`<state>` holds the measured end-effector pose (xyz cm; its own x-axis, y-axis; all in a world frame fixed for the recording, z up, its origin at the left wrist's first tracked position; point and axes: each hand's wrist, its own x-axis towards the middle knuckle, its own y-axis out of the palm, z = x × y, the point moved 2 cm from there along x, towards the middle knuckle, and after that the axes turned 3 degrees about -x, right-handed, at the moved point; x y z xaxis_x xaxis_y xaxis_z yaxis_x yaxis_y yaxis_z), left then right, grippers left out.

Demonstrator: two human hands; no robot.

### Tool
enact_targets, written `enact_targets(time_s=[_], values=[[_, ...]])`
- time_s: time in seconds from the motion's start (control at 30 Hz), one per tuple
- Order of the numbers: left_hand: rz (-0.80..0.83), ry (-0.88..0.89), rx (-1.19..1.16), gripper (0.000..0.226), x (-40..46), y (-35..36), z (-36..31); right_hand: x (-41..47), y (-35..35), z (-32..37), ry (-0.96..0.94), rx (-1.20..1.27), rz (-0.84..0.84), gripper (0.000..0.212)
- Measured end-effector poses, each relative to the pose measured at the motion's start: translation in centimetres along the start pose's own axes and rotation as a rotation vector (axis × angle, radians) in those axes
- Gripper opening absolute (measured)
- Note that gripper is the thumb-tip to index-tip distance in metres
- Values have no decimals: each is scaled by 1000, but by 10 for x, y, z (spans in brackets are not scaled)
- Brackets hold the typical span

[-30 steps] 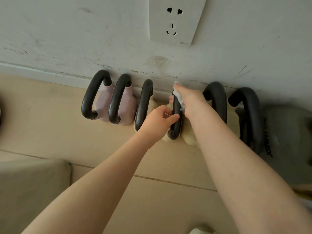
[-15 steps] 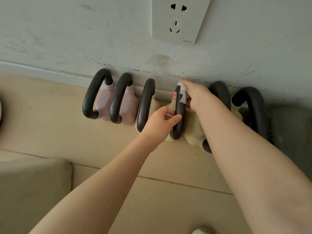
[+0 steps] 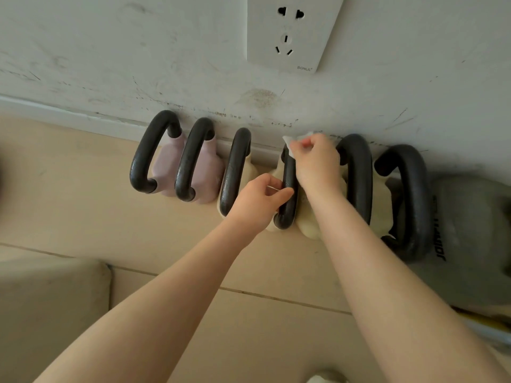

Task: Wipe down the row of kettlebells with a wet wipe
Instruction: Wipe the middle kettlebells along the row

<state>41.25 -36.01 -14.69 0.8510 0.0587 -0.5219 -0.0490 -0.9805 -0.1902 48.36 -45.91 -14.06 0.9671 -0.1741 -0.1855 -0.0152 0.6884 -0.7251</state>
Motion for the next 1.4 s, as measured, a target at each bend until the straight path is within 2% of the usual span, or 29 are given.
enact_targets(time_s=[0.07, 0.17, 0.23, 0.33, 0.43, 0.53, 0.7, 0.8, 0.9, 0.97, 1.03, 1.13, 1.3, 1.4], values=[[-6, 8, -8, 11, -1, 1, 0, -8, 0, -3, -194, -87, -68, 22], [-6, 16, -13, 15, -3, 1, -1, -11, 3, -6, -452, -215, -1, 28], [-11, 9, -29, 16, -5, 2, 0, -4, 3, -6, -573, -285, 86, 27], [-17, 0, -50, 15, -5, 4, 1, 17, -2, 1, -689, -349, 314, 33], [-3, -11, -47, 15, -5, 3, 0, 32, -3, 11, -611, -430, 531, 43], [10, -16, -47, 12, -5, 2, 1, 40, 1, 14, -461, -362, 599, 50], [14, -25, -41, 13, -4, 1, 2, 49, 8, 6, -90, 81, 520, 53], [13, -23, -50, 10, -3, 1, 3, 46, 15, 1, 156, 294, 449, 42], [8, -18, -57, 10, -4, 1, 3, 40, 19, -9, 364, 443, 393, 23], [5, -17, -55, 14, -5, 1, 2, 33, 17, -5, 348, 461, 357, 20], [-1, -18, -61, 16, -5, 1, 2, 24, 14, -1, 212, 445, 280, 21], [-18, -23, -81, 16, -5, 3, 2, 1, 8, 3, 5, 339, 197, 33], [-62, -17, -85, 17, -10, 6, 0, -35, 3, -4, 20, 203, 58, 39], [-75, -25, -90, 17, -14, 8, -2, -51, 2, -10, -7, 51, -22, 32]])
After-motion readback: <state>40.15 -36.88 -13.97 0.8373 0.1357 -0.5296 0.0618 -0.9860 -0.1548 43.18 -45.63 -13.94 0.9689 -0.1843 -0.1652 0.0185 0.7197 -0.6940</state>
